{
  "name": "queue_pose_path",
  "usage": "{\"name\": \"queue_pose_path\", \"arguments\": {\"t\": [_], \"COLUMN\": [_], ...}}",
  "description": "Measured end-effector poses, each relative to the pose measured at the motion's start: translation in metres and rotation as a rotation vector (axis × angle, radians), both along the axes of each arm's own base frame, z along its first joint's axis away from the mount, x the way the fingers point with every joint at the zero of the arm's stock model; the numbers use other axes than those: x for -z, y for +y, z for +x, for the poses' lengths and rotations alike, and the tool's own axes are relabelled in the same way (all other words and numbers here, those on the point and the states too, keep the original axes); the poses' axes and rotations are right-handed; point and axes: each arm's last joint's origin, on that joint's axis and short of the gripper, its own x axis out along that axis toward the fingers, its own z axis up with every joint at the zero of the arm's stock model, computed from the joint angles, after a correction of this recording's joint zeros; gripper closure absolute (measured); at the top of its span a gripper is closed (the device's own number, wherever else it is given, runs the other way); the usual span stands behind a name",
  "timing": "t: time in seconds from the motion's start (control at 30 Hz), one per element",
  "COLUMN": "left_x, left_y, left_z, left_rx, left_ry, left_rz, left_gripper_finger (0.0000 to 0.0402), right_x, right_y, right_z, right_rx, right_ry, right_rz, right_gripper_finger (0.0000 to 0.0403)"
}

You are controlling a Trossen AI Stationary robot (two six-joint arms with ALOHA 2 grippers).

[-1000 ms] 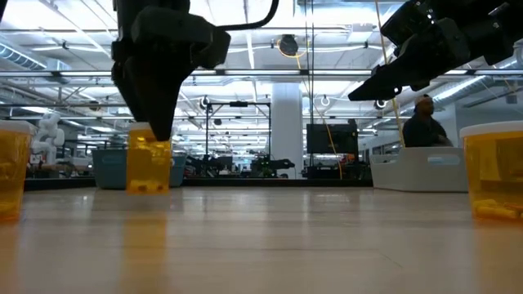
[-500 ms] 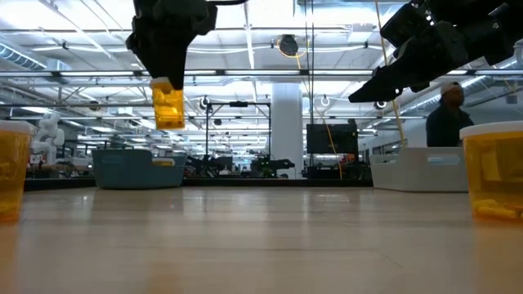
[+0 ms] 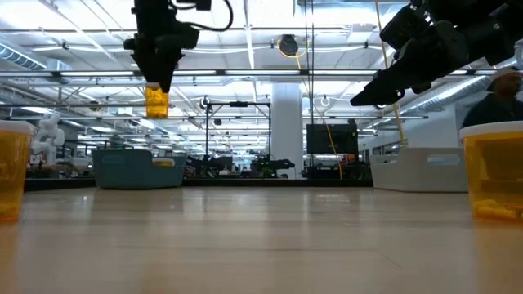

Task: Pick and place medicine bottles into bin by pill shape (circle, oval)
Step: Put the orange capsule bottle into the blue bin

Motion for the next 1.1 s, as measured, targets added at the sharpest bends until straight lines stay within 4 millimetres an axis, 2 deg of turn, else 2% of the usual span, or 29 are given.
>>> {"name": "queue_pose_path", "arguments": {"t": [0.27,0.53,0.8,1.1], "left_x": [0.002,0.032,0.068,0.095], "left_y": [0.055,0.094,0.114,0.128], "left_z": [-0.021,-0.042,-0.057,-0.065], "left_rx": [-0.110,-0.207,-0.285,-0.307], "left_ry": [0.058,0.094,0.072,0.017], "left_rz": [0.030,0.020,0.024,0.069], "left_gripper_finger": [0.0174,0.0174,0.0174,0.0174], "right_x": [0.001,0.005,0.005,0.005], "right_y": [0.000,0.000,0.000,0.000], "right_z": [-0.001,-0.002,-0.002,-0.002], "right_rx": [0.016,0.034,0.037,0.030], "right_ry": [0.014,0.051,0.052,0.051], "right_rz": [0.043,0.082,0.089,0.072], "right_gripper_finger": [0.0090,0.0090,0.0090,0.0090]}}
